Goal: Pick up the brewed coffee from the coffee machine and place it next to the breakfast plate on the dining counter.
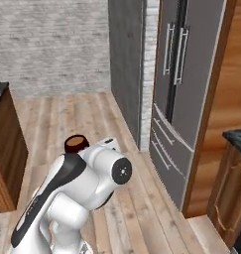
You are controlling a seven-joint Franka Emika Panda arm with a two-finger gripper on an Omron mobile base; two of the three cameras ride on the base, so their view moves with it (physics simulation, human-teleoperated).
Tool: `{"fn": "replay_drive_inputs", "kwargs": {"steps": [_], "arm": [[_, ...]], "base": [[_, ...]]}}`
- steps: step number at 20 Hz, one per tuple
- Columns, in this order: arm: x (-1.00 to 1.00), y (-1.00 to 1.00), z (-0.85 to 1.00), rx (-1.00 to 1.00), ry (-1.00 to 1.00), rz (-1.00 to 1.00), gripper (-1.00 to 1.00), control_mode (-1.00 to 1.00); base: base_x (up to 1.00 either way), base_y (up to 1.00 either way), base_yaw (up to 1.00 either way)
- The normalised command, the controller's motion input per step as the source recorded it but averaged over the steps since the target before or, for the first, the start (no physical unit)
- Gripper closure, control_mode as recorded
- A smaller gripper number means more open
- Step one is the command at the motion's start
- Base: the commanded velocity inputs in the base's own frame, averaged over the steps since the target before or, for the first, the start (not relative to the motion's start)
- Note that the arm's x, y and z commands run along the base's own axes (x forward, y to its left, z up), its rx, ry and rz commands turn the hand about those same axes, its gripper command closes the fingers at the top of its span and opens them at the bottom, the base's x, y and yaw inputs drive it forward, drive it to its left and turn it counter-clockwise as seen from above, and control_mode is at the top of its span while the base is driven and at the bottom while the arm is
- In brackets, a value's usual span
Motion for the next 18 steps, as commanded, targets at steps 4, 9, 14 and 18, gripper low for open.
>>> {"fn": "replay_drive_inputs", "kwargs": {"steps": [4, 9, 14, 18], "arm": [[0.0, 0.0, 0.0, 0.0, 0.0, 0.0, 1.0, 1.0], [0.0, 0.0, 0.0, 0.0, 0.0, 0.0, 1.0, 1.0], [0.0, 0.0, 0.0, 0.0, 0.0, 0.0, 1.0, 1.0], [0.0, 0.0, 0.0, 0.0, 0.0, 0.0, 1.0, 1.0]], "base": [[0.47, 0.51, 0.58], [0.69, 0.39, 0.53], [1.0, -0.06, 0.18], [1.0, -0.09, 0.0]]}}
